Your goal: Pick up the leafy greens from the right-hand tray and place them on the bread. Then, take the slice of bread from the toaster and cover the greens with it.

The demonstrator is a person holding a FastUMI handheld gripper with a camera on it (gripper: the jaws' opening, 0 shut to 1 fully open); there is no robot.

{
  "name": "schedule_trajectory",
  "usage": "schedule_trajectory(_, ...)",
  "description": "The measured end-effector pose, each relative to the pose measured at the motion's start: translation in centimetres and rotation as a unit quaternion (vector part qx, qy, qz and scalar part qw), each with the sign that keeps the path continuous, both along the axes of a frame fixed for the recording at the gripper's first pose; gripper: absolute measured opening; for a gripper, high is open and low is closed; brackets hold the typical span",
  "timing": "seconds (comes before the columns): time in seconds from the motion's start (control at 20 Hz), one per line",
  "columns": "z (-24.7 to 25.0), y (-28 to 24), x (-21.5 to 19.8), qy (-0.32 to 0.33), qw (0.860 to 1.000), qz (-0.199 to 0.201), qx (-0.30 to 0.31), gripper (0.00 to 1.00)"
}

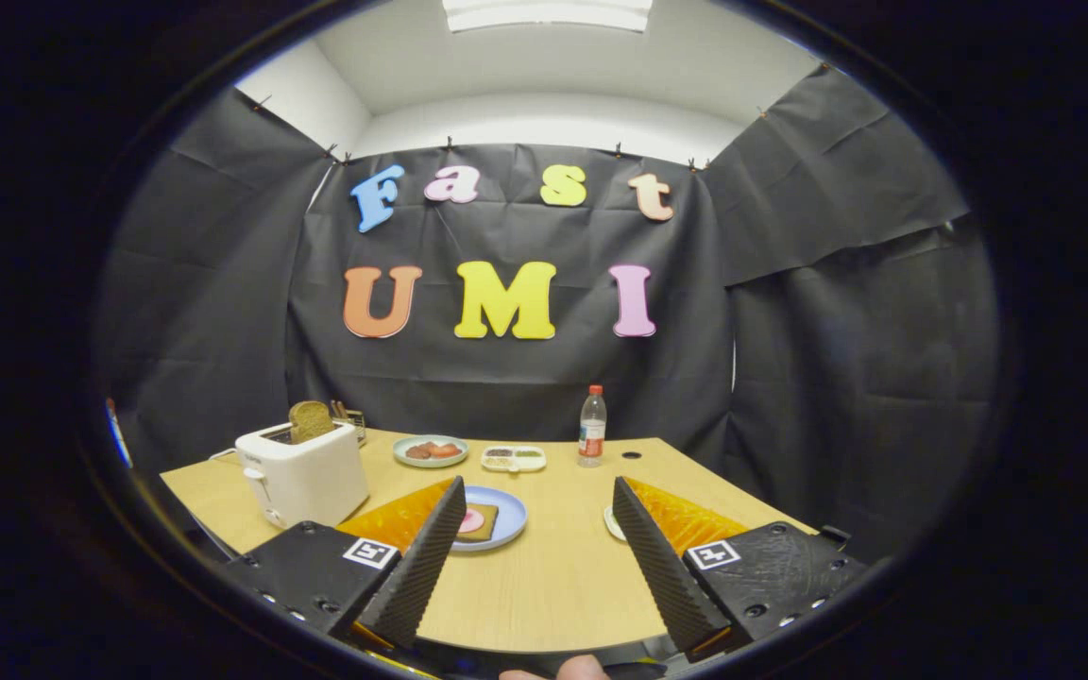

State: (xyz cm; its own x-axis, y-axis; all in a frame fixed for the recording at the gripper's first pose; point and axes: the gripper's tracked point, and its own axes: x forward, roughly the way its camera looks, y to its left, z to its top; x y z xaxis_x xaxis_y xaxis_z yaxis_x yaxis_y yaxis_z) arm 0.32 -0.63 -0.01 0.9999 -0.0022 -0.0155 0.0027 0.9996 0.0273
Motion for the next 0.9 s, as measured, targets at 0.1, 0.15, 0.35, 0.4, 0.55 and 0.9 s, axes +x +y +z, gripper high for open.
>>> schedule_trajectory(0.1,0.3,0.1,0.0,-0.004,1.0,0.001,-0.003,0.95)
schedule_trajectory(0.15,0.2,0.1,0.1,-0.006,1.0,0.001,-0.004,0.95)
schedule_trajectory(0.35,0.2,-0.6,0.7,-0.004,1.0,-0.005,-0.004,0.95)
schedule_trajectory(0.4,0.1,-1.0,0.9,-0.002,1.0,-0.007,-0.001,0.95)
schedule_trajectory(0.55,-0.2,-2.0,1.8,0.003,1.0,-0.011,0.004,0.95)
schedule_trajectory(0.9,-3.3,-7.7,7.4,0.07,0.997,-0.015,0.001,0.95)
